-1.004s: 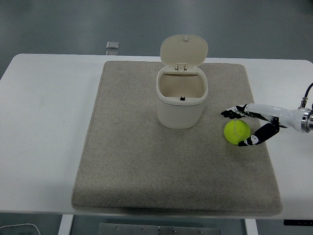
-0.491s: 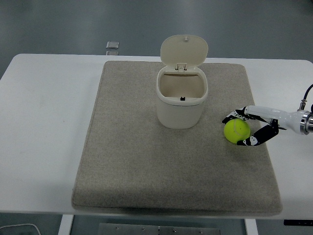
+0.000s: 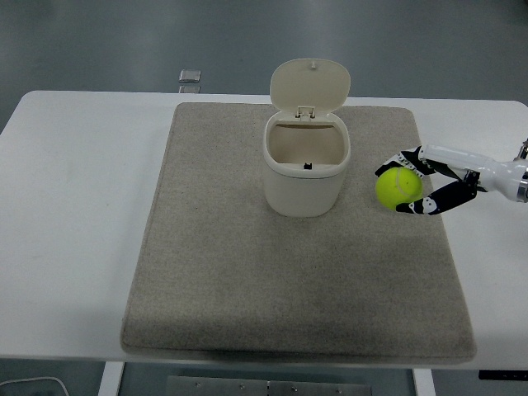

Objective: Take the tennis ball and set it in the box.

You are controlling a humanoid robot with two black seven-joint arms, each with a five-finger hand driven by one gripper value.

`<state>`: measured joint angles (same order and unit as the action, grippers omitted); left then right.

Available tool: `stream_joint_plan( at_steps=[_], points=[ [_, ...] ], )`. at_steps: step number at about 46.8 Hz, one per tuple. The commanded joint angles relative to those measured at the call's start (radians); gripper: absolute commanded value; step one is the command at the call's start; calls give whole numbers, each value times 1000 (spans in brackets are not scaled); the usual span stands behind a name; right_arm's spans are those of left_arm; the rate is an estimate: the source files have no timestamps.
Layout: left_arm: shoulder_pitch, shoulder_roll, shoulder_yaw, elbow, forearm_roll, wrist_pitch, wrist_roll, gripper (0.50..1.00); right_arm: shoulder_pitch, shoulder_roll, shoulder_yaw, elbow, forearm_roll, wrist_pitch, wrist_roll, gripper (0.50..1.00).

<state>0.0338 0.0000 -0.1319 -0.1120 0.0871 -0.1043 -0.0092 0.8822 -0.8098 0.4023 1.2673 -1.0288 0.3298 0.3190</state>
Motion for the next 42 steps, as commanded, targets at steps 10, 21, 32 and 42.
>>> stream_joint_plan(
  at_steps=[10,21,32,42],
  points=[
    [0,0,0,0,0,0,0,992,124,14,30,1,67,86,0,500],
    [0,0,0,0,0,0,0,992,193,63,27,0,133,123,-12,500],
    [0,0,0,0,0,0,0,992,198,169,15,-20,133,52,-49,500],
    [0,0,0,0,0,0,0,992,193,213,1,-28,133,3,-78,504]
  ],
)
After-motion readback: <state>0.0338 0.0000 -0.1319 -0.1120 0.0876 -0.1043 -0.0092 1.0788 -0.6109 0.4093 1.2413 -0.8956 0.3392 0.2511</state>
